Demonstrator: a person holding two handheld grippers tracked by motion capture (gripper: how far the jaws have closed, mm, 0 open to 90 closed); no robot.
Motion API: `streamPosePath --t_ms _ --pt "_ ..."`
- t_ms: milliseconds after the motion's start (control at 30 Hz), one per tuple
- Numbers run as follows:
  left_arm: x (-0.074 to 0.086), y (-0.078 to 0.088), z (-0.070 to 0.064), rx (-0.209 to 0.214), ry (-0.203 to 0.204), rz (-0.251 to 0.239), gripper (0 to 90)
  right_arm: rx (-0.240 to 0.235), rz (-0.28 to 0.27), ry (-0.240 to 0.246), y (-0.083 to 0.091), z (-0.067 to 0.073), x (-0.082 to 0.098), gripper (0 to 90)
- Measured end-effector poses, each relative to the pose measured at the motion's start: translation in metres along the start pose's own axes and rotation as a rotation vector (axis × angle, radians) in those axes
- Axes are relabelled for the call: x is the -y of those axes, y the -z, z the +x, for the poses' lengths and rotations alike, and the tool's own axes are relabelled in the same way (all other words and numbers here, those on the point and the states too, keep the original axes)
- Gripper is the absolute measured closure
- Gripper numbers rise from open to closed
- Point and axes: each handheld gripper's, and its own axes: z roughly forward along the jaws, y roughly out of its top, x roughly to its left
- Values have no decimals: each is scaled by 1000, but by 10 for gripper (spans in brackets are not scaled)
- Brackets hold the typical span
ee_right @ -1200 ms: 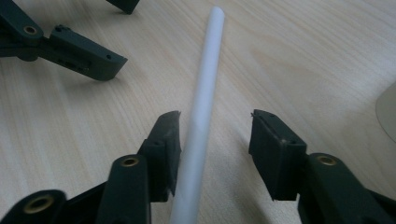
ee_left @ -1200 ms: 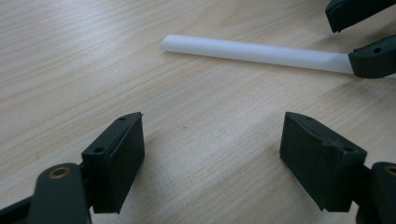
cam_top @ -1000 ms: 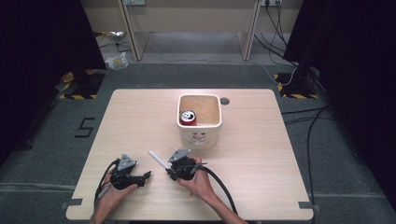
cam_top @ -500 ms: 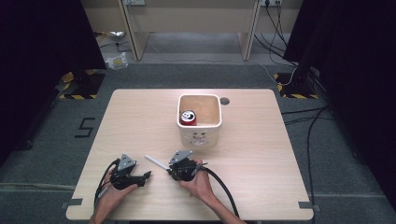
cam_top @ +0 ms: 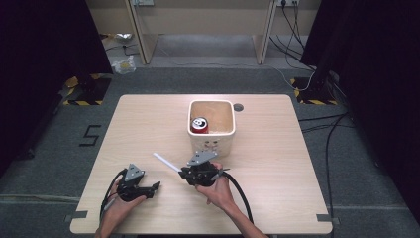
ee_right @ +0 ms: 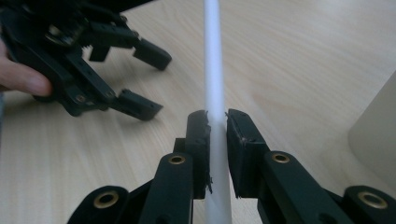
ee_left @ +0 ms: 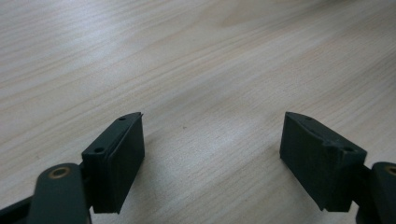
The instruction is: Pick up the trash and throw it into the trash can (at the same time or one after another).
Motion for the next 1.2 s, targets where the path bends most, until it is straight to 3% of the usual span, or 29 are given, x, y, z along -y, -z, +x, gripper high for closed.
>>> streamPosePath --t_ms 100,400,900,1200 --pt "0 0 0 0 -1 1 212 -14 -42 -1 13 0 -8 794" --pt "0 0 0 0 -2 1 212 6 -144 -29 54 -15 -31 794" --pt "0 0 0 -1 0 -1 212 61 -190 -51 86 -42 -53 794" --pt "0 0 0 0 -2 1 212 60 -213 -75 101 -56 -69 794"
